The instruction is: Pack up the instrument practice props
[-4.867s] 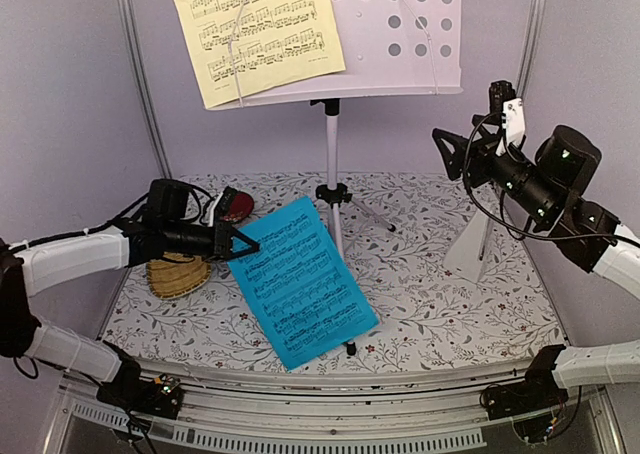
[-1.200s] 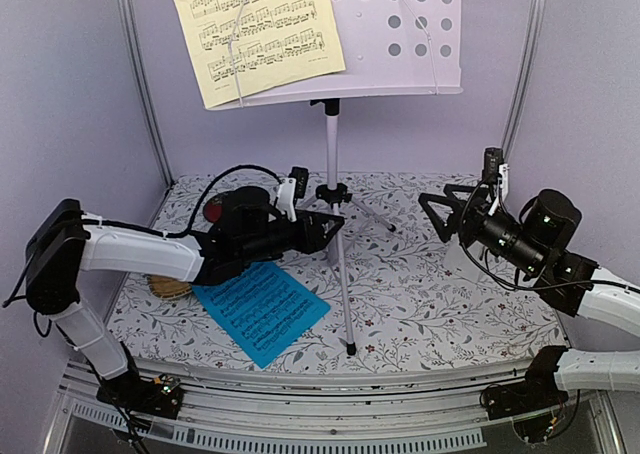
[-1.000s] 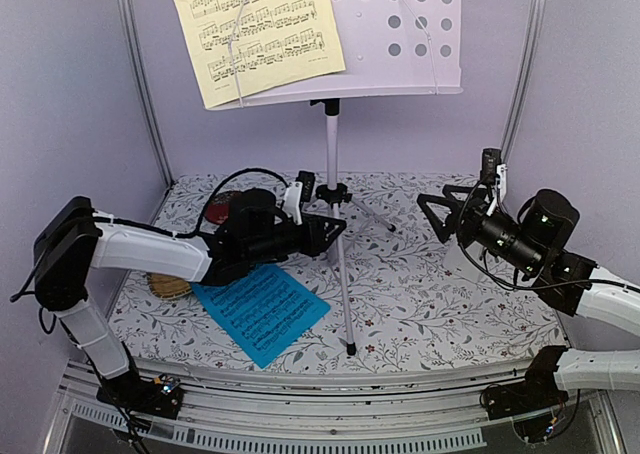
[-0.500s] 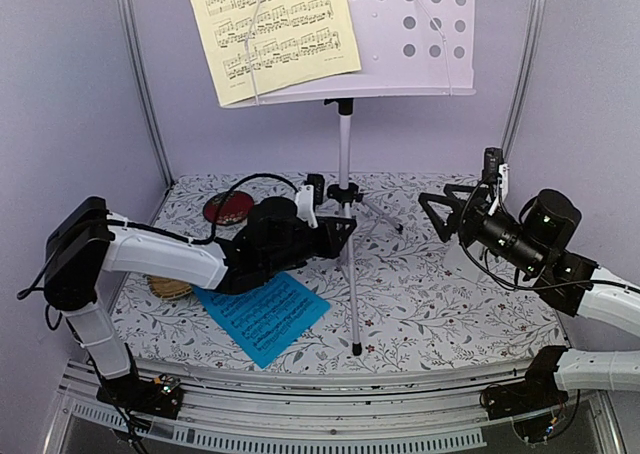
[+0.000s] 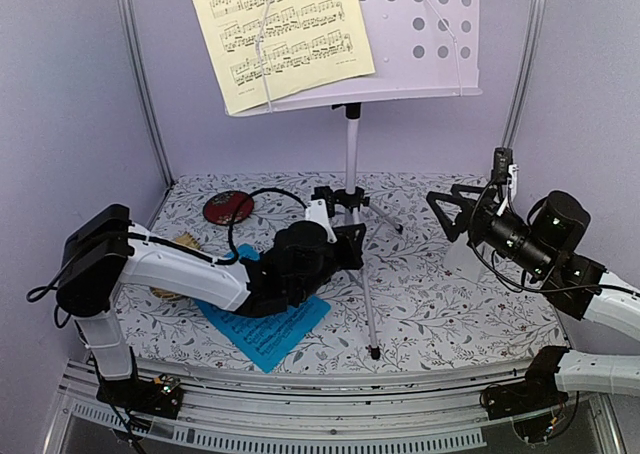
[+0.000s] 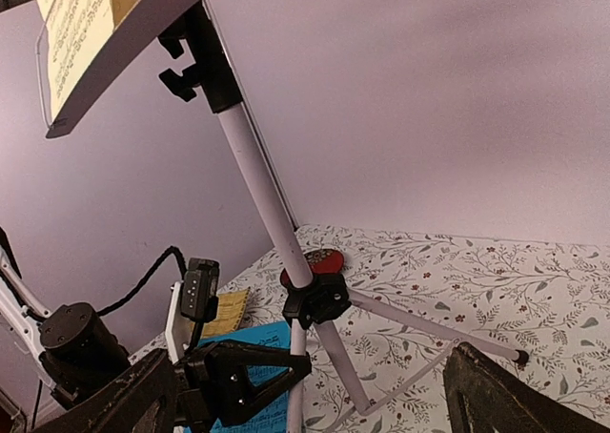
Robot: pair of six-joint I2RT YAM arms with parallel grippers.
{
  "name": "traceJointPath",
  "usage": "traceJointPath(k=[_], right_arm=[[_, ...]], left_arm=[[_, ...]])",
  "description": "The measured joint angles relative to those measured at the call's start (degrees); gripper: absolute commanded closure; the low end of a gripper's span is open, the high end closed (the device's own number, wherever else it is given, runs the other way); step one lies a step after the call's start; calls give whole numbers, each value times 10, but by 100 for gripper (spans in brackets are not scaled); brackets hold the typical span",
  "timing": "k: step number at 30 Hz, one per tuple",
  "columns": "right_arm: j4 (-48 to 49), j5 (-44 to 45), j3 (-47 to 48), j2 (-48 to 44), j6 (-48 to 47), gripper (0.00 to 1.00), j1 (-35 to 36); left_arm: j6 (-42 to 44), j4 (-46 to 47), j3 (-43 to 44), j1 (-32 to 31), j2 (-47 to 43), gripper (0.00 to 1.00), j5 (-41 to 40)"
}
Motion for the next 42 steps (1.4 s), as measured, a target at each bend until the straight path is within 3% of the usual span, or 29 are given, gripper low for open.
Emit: traceJointPath(k=[4, 8, 10, 13, 16, 26, 31, 36, 42], right_arm=[[-21, 1, 1, 1, 0, 1, 0], [-38, 1, 3, 2, 0, 1, 0], [-48, 1, 7, 2, -1, 1, 0], [-67, 1, 21, 2, -7, 1, 0], [-93, 3, 44, 2, -23, 1, 0], [-191, 0, 137, 8, -92, 1, 0], [-232, -87, 201, 36, -111, 1, 0], [-246, -198, 276, 69, -110, 10, 0], [-226, -320, 335, 116, -73, 15, 1]], left_arm=[[-3, 4, 12, -13, 13, 100, -37], [7, 8, 14, -15, 15, 51, -38], [27, 21, 13, -16, 13, 34, -31], [57, 37, -1, -18, -20, 20, -7], [83, 25, -12, -17, -79, 14, 25], [107, -168, -110, -3, -357, 11, 110], [107, -285, -123, 41, -480, 13, 177], [125, -391, -42, 93, -523, 29, 243], [173, -456, 72, 103, -510, 37, 289]])
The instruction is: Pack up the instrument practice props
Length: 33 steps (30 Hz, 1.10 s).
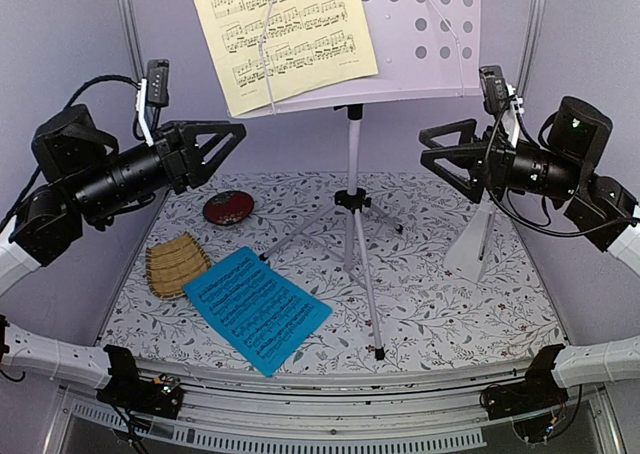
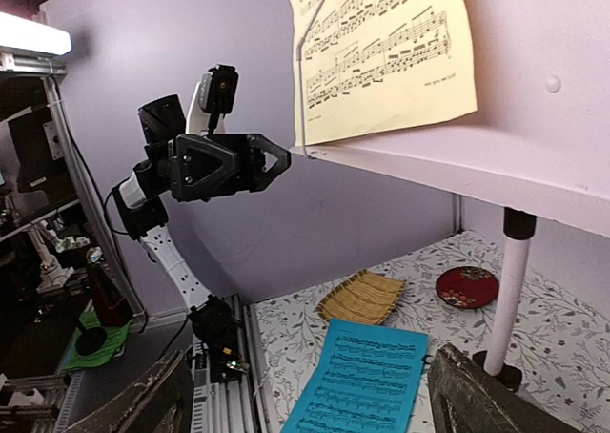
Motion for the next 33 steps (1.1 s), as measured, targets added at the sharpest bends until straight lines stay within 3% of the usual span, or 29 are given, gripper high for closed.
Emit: traceJointPath(k=[10, 21, 27, 33], right_arm=[[29, -8, 120, 114, 41, 20, 69], [41, 42, 308, 274, 43, 30, 121], [63, 56, 369, 338, 66, 35, 129], [87, 79, 422, 394, 101, 36, 143]], left_arm=[[60, -78, 96, 94, 15, 30, 22], [68, -91, 281, 211, 140, 55, 189], [53, -94, 285, 231, 163, 81, 242], [44, -92, 285, 239, 162, 81, 261]])
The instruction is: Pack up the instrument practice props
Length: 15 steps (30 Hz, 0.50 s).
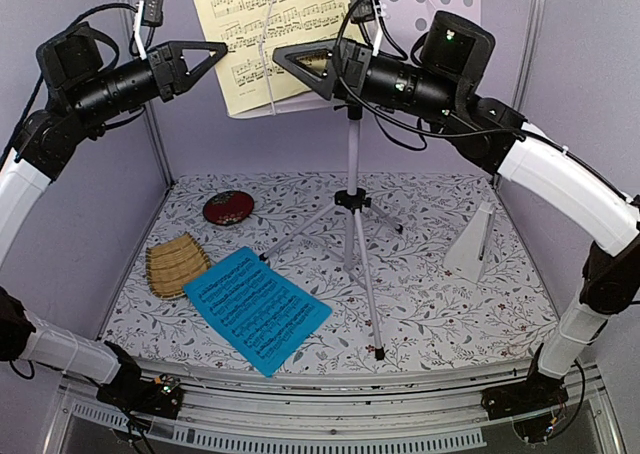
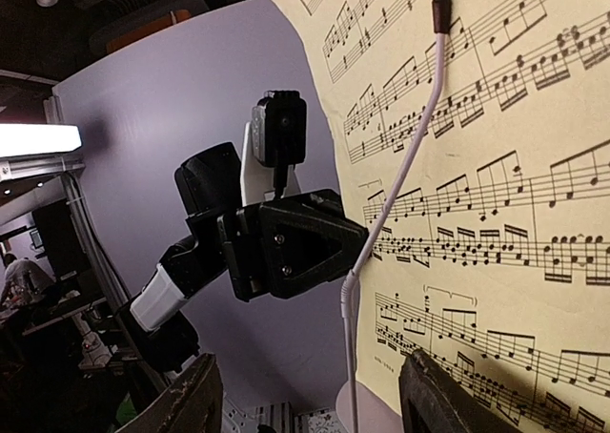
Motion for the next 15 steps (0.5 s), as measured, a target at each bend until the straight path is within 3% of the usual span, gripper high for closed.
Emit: traceJointPath(k=[6, 11, 15], right_arm=[[20, 30, 62, 47, 19, 37, 17], [48, 58, 75, 66, 35, 40, 21], [57, 71, 95, 86, 48, 44, 21]], left_arm=[[-1, 1, 0, 7, -2, 71, 11], [-3, 0, 2, 13, -1, 82, 19], [0, -2, 14, 16, 1, 75, 29]])
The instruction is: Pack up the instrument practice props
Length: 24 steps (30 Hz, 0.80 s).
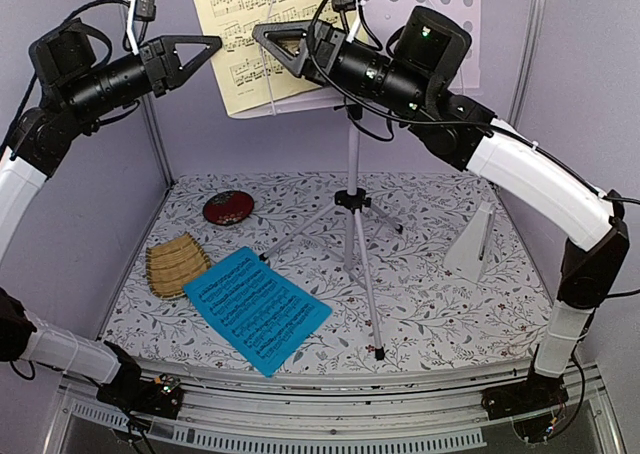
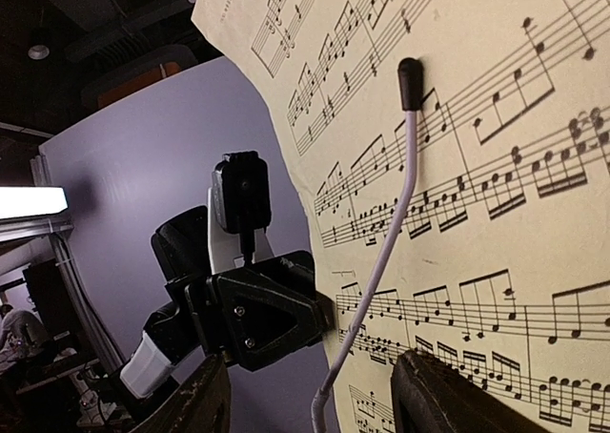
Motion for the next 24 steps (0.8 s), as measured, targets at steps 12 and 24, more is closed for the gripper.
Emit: traceJointPath(k=[12, 24], right_arm=[[35, 6, 52, 40, 33, 58, 0], [51, 2, 82, 71, 38, 99, 0]], left_arm=[[0, 2, 26, 5, 14, 100, 26], [-3, 0, 34, 5, 21, 100, 34]])
